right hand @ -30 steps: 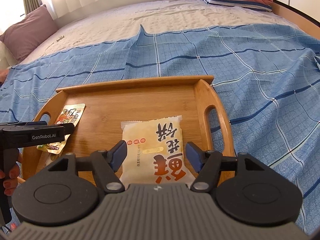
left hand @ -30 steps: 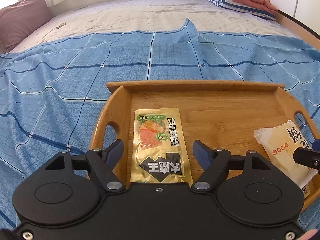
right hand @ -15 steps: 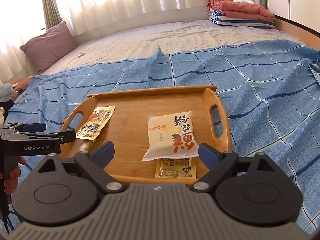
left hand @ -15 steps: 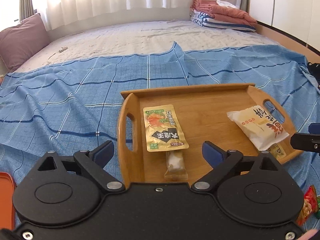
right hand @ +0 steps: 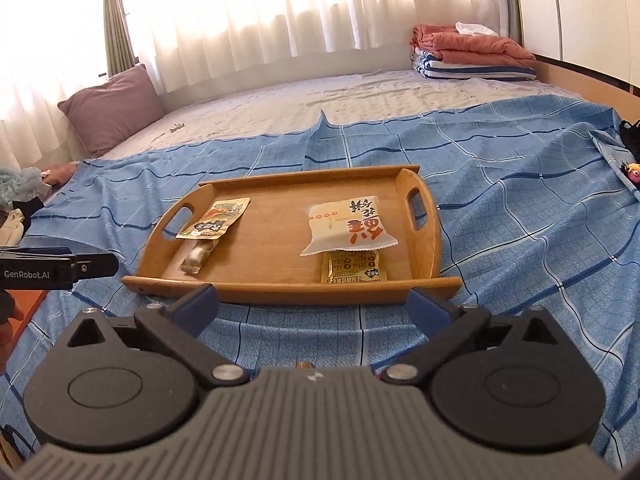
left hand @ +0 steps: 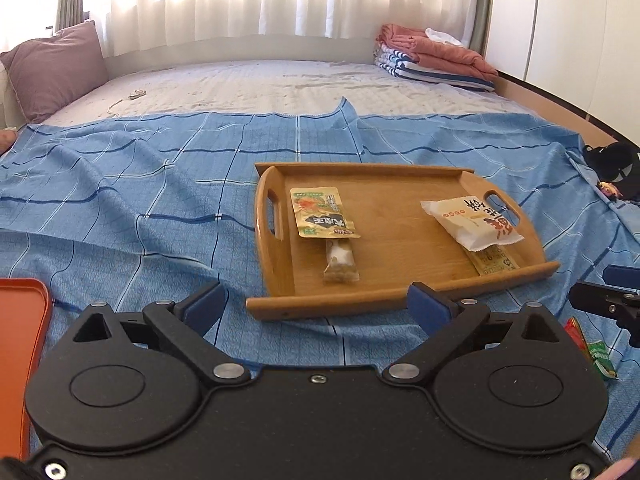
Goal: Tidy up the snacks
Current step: 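Open both grippers to drop the two bags onto the tray and withdraw, then move both grippers back over the snack pile beside the tray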
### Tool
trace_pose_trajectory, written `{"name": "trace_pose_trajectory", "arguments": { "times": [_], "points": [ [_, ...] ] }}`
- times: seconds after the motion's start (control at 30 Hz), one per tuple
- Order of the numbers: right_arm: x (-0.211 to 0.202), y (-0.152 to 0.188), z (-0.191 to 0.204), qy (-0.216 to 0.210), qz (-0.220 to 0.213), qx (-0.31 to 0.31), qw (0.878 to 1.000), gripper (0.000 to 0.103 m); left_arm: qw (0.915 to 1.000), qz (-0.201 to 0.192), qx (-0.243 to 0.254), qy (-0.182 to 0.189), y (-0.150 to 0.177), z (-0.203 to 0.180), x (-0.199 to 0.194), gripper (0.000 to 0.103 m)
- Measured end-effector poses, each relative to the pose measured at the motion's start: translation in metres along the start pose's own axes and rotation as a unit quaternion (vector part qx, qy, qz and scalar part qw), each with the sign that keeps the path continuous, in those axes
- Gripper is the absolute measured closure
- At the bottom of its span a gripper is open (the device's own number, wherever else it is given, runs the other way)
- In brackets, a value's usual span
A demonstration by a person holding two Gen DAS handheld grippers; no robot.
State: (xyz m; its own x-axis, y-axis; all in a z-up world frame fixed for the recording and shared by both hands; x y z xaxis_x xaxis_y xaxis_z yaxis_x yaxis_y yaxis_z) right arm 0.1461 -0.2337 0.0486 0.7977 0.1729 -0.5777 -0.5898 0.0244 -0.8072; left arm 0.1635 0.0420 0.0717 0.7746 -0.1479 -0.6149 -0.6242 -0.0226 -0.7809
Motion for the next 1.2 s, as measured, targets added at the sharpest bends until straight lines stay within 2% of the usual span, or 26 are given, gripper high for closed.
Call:
{"name": "trace_pose_trajectory", "arguments": {
  "times": [0.33,0.7,0.93,1.1,1.2],
  "points": [
    [-0.027,0.032,0.017,0.017,-0.028,-0.032,0.999,0.0,0.9999,-0.008,-0.006,0.003,0.029,-0.007,-0.023,0.004],
    [-0.035,0.072,0.03,0.003,-0.008,-0.059,0.998,0.0,0.9998,-0.005,-0.018,0.004,0.07,-0.007,-0.034,0.004],
    [-0.036,0.096,0.039,0.014,-0.005,-0.075,0.997,0.0,0.9993,-0.002,-0.038,-0.001,0.1,-0.003,-0.039,0.004],
    [-0.03,0.109,0.044,0.023,0.005,-0.085,0.996,0.0,0.9982,-0.003,-0.057,0.017,0.12,0.002,-0.04,0.004],
    [-0.025,0.116,0.046,0.024,0.015,-0.08,0.996,0.0,0.9985,0.0,-0.055,0.006,0.129,0.003,-0.039,0.004]
  ]
}}
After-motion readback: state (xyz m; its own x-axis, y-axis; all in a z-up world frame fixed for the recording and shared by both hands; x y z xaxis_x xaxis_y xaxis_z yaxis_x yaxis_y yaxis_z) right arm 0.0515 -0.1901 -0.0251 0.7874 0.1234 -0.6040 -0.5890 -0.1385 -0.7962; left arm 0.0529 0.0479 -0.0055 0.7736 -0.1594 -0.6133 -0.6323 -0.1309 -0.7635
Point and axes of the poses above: each gripper's, at about its wrist camera, not at the fingertips, and x roughly the way its jaws point, z to its left, y to its underside, the point moved 2 cm from there along x, roughly the way its jaws point, and after that the axes turned 6 degrees about y, right-handed, at the moved point
